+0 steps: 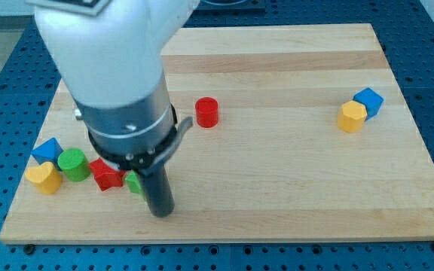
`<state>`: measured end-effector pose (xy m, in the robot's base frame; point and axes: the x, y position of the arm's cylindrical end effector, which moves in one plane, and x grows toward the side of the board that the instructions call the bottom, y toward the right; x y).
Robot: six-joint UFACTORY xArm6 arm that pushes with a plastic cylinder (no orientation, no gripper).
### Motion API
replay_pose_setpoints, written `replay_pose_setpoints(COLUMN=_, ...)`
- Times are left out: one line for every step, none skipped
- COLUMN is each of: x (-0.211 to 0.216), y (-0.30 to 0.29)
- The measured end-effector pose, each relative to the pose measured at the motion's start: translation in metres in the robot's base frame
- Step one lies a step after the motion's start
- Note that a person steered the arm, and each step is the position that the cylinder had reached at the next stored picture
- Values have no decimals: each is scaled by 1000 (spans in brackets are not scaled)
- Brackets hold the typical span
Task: Move the green star closer to red circle
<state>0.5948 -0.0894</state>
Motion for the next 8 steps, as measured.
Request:
replay_pose_setpoints(x=24, y=-10)
replay_pose_setpoints(x=22, y=-30)
replay_pose_setpoints(x=-7, y=-34)
replay_pose_setpoints(x=-47, y=-34)
replay_pose_setpoints(x=-81, y=-34)
replay_pose_setpoints(x=-113, y=-34)
replay_pose_setpoints(x=-135, y=-34)
replay_pose_setpoints(x=-135, y=-38)
